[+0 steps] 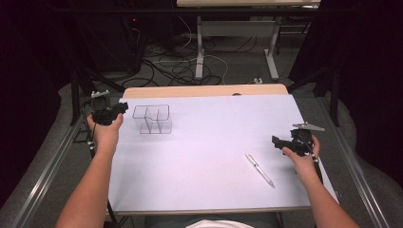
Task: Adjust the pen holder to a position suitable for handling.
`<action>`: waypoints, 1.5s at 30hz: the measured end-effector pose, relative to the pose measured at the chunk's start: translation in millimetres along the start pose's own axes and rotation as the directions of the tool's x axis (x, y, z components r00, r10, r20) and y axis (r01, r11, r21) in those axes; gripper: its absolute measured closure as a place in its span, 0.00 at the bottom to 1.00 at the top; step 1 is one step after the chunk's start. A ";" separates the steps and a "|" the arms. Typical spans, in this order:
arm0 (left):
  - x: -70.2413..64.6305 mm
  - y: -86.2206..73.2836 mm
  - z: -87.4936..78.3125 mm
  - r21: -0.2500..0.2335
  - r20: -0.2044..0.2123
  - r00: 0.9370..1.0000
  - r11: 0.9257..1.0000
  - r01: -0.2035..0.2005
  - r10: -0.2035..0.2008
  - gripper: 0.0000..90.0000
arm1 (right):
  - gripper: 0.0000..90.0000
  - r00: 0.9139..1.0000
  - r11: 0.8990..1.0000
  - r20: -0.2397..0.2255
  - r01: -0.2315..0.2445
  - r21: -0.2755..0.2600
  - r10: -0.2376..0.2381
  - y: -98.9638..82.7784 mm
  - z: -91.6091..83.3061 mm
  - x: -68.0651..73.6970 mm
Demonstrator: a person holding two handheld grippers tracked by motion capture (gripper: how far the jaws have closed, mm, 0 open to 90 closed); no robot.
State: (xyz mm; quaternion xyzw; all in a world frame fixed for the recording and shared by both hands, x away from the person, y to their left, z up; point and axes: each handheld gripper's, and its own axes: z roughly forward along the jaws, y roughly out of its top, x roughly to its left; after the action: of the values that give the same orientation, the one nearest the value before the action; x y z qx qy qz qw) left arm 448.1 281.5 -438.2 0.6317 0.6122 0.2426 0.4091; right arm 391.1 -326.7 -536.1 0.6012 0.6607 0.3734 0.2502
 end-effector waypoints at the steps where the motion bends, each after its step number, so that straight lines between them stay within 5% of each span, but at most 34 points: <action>1: -0.5 1.6 2.6 0.000 -0.002 1.000 1.000 -0.003 0.003 0.84 | 0.09 1.000 1.000 -0.002 0.004 0.004 -0.004 -0.5 0.1 0.8; 11: -11.5 6.3 30.0 0.066 -0.068 0.991 0.992 -0.108 0.113 1.00 | 0.09 1.000 1.000 0.000 0.006 0.007 -0.006 -1.0 0.6 0.1; 17: -8.2 4.3 40.4 0.100 -0.105 0.987 0.989 -0.110 0.120 1.00 | 0.09 1.000 1.000 0.000 0.008 0.009 -0.008 -0.5 2.2 0.2; 34: -6.8 -3.0 60.7 0.186 -0.102 0.983 0.973 -0.135 0.156 1.00 | 0.10 1.000 1.000 0.003 0.000 0.018 0.000 -1.9 2.0 -2.0; 37: -7.4 -6.5 64.5 0.215 -0.108 0.978 0.965 -0.151 0.178 1.00 | 0.10 1.000 1.000 0.002 0.002 0.020 -0.002 -2.0 2.7 -1.2; 45: -0.3 -9.9 61.9 0.193 -0.058 0.987 0.972 -0.133 0.147 1.00 | 0.10 1.000 1.000 0.004 0.011 0.019 -0.011 -2.4 2.4 -1.5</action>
State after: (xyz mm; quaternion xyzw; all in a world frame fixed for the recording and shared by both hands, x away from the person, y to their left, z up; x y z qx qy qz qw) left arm 492.4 266.8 -480.2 0.7001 0.6006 0.2344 0.3069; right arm 391.7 -327.7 -539.6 0.6008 0.6670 0.3644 0.2477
